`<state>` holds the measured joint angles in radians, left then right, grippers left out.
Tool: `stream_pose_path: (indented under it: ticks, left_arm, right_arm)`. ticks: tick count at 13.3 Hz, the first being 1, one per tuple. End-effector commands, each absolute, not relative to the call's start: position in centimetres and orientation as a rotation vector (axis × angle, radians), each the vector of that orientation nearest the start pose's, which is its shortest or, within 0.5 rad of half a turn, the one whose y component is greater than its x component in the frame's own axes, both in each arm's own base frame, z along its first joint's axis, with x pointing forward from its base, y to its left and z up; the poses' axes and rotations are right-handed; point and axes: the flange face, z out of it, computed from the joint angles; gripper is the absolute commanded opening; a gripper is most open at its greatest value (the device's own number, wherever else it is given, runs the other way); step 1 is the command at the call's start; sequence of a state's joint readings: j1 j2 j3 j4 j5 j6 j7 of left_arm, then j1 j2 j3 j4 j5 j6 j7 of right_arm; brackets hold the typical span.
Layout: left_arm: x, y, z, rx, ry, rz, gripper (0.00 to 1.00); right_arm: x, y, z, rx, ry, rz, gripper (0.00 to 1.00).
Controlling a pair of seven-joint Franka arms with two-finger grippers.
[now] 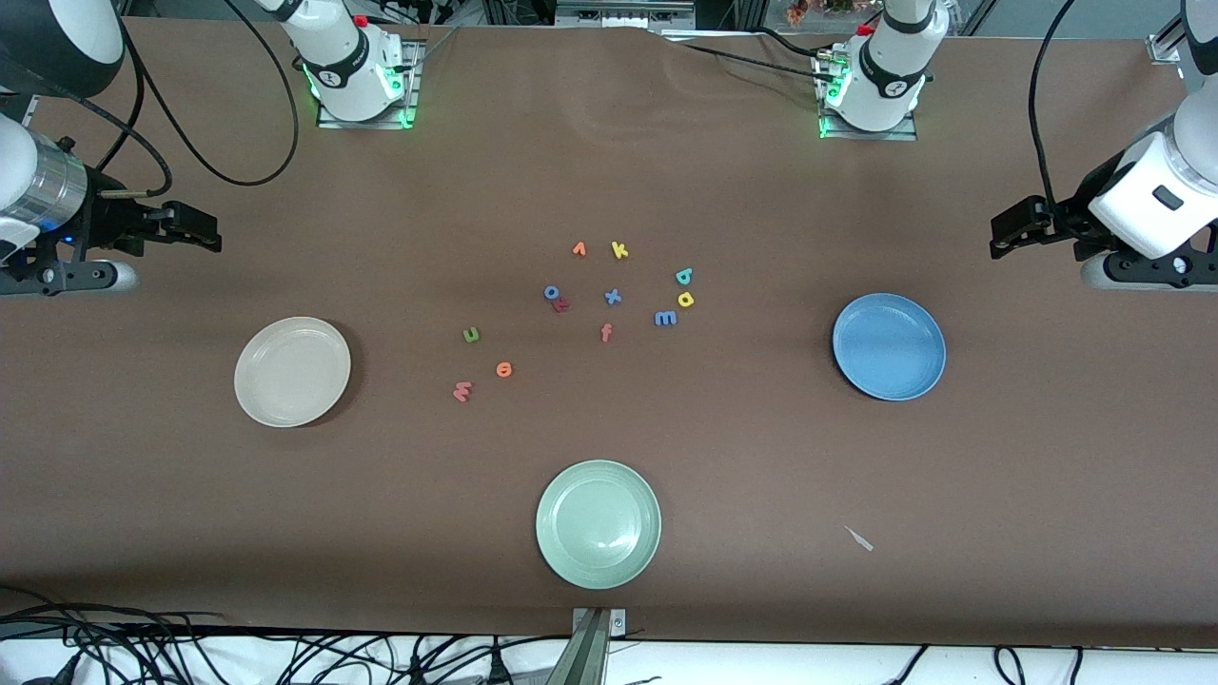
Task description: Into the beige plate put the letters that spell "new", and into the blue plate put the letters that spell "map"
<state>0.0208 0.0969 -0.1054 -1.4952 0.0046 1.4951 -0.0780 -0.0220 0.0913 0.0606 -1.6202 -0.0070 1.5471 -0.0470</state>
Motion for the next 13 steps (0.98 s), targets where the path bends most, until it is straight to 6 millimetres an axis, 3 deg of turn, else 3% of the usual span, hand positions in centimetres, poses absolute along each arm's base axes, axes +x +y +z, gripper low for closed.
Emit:
stream_pose_path:
  ticks: [1,5,10,13]
  left_arm:
    - [57.2,-4.8,60.7,-3.129,0.006,0.128,1.00]
    - [57.2,-4.7,60.6,-3.129,0.004,0.130,1.00]
    - [57.2,-4.8,60.6,-3.129,0.006,0.130,1.00]
    - [57.2,-4.7,60.6,-3.129,0.004,0.130,1.00]
  right_arm:
    - [57.4,1.9,54.6,-3.105,-0.176,0.269,1.00]
    - [58.0,2.8,52.8,-3.100,-0.202,0.317,1.00]
    - [58.2,3.1,52.1,-3.098,-0.180,0.338,1.00]
    - [58.4,5.5,50.8,-3.108,-0.126,0.372,1.00]
